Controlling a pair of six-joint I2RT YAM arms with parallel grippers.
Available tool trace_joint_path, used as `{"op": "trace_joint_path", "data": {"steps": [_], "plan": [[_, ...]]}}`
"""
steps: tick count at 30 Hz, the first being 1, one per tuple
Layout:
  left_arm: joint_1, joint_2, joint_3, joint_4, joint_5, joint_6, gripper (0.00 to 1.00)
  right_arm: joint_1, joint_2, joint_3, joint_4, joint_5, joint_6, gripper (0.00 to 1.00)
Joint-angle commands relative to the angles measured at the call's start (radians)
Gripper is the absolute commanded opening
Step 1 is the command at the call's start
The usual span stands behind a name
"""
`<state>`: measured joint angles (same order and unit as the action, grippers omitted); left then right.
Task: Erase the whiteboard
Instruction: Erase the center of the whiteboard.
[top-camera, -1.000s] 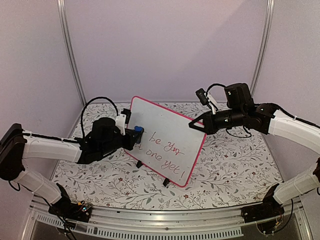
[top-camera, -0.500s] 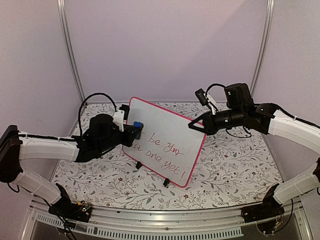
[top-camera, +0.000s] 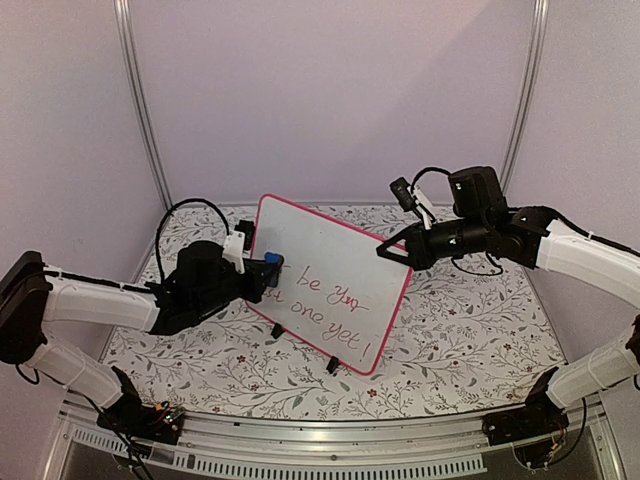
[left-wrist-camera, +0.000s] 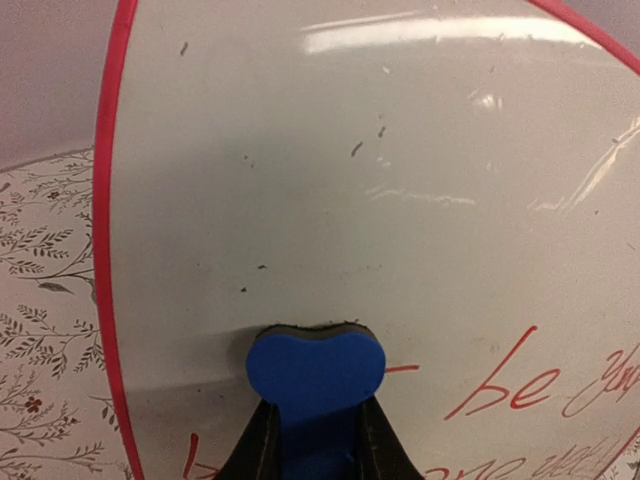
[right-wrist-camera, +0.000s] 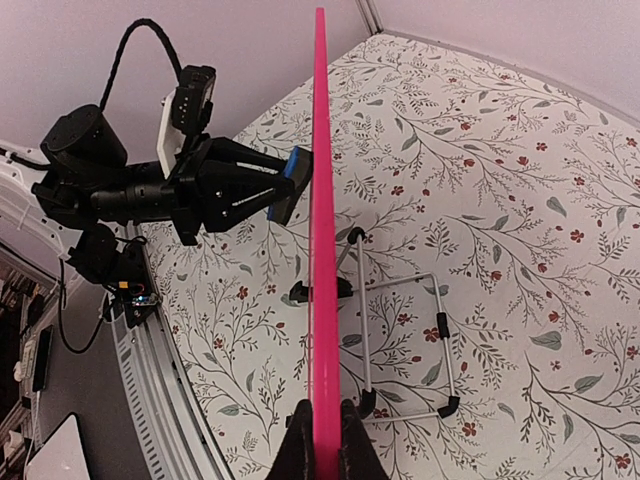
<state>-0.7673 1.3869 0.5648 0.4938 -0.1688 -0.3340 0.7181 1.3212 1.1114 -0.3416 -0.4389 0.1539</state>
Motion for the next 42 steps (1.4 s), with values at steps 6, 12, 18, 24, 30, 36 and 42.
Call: {"op": "trace_joint_path", "data": {"steps": [6, 12, 18, 24, 30, 36, 42], "plan": [[-0.001, 0.043, -0.059, 0.018, 0.005, -0.037, 0.15, 0.022, 0.010, -0.015, -0.024, -0.057, -0.062, 0.00], [-0.010, 0.055, -0.084, 0.030, 0.003, -0.058, 0.15, 0.021, 0.012, -0.015, -0.022, -0.057, -0.063, 0.00], [-0.023, 0.065, -0.089, 0.031, -0.004, -0.062, 0.15, 0.021, 0.012, -0.015, -0.024, -0.057, -0.063, 0.00], [-0.040, 0.072, -0.096, 0.032, -0.012, -0.068, 0.15, 0.021, 0.012, -0.016, -0.024, -0.057, -0.063, 0.00], [-0.056, 0.065, -0.115, 0.034, -0.023, -0.080, 0.14, 0.021, 0.010, -0.015, -0.024, -0.057, -0.062, 0.00], [-0.068, 0.066, -0.127, 0.026, -0.037, -0.085, 0.14, 0.021, 0.010, -0.017, -0.024, -0.058, -0.062, 0.00], [-0.075, 0.066, -0.114, 0.022, -0.039, -0.080, 0.14, 0.021, 0.013, -0.015, -0.024, -0.058, -0.063, 0.00]]}}
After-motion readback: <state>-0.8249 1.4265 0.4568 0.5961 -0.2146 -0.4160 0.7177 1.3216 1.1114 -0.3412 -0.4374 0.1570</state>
